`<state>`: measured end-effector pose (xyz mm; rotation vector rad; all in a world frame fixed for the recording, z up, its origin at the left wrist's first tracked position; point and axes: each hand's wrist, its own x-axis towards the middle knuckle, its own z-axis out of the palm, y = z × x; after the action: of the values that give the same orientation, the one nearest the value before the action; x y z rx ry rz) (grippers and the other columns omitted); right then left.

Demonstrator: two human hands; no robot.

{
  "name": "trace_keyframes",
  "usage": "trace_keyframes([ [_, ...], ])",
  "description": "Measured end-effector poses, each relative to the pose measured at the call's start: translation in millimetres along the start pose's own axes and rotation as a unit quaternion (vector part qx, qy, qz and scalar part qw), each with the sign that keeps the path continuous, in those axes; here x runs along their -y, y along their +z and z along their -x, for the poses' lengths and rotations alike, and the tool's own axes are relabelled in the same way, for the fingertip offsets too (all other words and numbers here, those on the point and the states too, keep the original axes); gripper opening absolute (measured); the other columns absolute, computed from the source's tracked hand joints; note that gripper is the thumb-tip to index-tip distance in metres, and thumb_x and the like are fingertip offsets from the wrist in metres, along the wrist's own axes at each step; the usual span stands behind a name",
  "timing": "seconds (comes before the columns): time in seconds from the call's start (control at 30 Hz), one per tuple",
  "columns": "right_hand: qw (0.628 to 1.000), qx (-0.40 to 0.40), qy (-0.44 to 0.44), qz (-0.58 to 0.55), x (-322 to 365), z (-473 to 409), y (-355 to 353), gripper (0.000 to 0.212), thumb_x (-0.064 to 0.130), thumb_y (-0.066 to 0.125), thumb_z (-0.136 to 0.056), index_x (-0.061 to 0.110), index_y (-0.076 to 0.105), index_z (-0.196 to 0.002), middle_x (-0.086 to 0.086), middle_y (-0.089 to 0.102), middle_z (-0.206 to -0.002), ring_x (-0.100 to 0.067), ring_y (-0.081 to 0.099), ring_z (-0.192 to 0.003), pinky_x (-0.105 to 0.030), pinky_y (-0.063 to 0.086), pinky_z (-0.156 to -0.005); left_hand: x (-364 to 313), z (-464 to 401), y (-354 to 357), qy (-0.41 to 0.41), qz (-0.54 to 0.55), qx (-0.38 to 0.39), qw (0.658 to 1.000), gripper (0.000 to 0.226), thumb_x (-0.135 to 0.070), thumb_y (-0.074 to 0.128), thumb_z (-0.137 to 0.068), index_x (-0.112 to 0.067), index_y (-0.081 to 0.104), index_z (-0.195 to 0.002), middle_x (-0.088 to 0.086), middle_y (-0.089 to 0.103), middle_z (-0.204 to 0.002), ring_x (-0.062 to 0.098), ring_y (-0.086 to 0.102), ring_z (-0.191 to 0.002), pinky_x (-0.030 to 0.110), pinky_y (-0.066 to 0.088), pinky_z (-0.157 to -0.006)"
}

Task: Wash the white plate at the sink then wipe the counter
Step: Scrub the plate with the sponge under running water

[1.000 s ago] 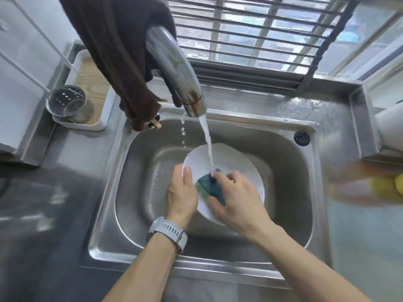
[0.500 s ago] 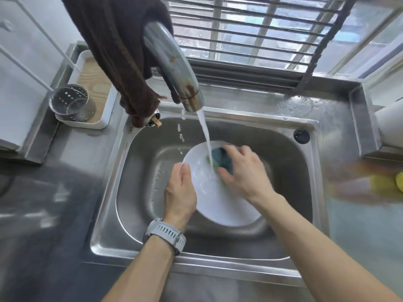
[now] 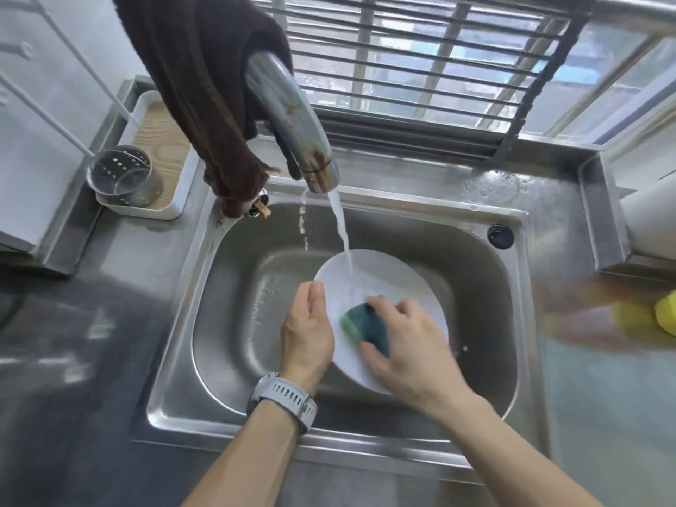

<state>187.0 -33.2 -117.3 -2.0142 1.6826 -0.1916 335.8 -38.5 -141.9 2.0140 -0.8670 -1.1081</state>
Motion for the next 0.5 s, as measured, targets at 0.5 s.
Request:
trace_keyframes([
  [0.5,0.999,-0.015,0.035,0.027,-7.2,-65.5,-11.3,0.057,0.039,0.059,-0.091,0.031,0.043,-0.146,-0.01,0.051,-0.121,-0.034,0.051,-0.111,-0.041,0.045,-0.095,1.5,0.8,2.8,-0.011,0.051,0.0,0.999,0.04,-0.053,0.03,-0.106,-0.03,0.061,-0.096,-0.013,0.067,-0.095,0.017,0.062,-0.093,0.038,0.047,-0.084],
])
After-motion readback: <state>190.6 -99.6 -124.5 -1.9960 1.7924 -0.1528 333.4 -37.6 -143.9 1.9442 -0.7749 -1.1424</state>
